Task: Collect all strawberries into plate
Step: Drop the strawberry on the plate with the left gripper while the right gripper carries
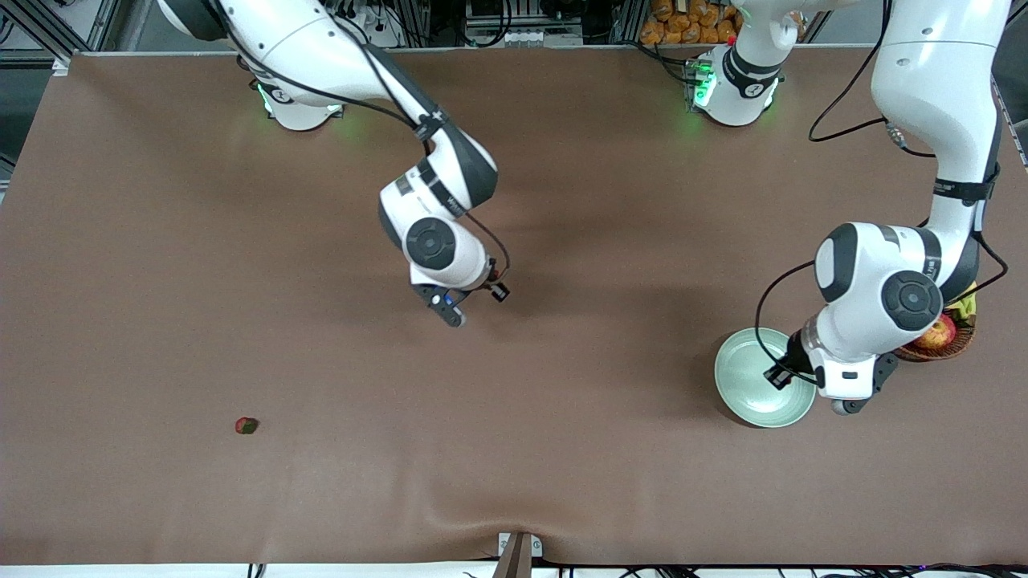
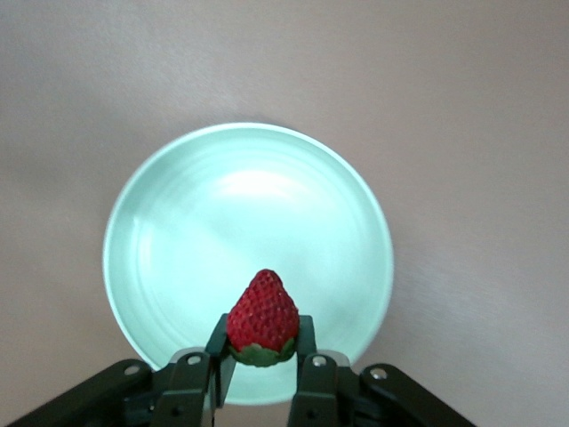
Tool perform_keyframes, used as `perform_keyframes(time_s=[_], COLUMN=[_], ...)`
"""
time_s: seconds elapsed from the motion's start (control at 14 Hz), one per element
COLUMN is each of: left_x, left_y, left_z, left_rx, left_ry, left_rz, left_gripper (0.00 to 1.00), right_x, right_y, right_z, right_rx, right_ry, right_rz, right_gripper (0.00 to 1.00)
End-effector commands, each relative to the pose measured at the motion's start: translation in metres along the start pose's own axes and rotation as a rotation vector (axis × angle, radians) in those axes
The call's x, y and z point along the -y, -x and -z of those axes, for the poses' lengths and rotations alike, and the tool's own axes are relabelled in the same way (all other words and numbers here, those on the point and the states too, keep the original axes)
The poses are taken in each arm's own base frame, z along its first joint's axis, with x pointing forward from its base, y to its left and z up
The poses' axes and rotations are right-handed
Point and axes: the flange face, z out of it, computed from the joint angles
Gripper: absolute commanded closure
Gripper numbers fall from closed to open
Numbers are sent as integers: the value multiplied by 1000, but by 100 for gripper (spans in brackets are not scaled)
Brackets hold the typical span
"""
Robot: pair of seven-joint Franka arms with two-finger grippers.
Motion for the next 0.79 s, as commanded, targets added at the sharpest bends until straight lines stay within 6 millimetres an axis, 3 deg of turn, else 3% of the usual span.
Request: perform_keyframes(time_s=[0.0, 0.29, 0.36, 0.43, 0.57, 0.64, 0.72], left_x=[-13, -17, -18, -19, -22, -24, -28], left_y=[11, 12, 10, 9, 11, 13, 16], left_z=[-34, -64, -65, -64, -56, -54, -46], left_rx=[32, 55, 54, 52, 42, 40, 33], left_ry=[-28, -47, -44, -41, -36, -35, -30], left_rz=[-64, -90, -88, -87, -84, -87, -95], left_gripper=[100, 100, 67, 4, 0, 0, 0], right_x=[-2, 2, 5, 8, 9, 9, 9], right_y=[32, 58, 60, 57, 52, 50, 49], right_z=[-26, -66, -76, -82, -81, -81, -80], right_rx=[-13, -29, -32, -34, -34, -33, -33], right_ry=[-27, -82, -107, -126, -131, -129, -124], right_rz=[-43, -57, -67, -91, -112, -117, -120], right_gripper=[100, 100, 100, 100, 100, 84, 30])
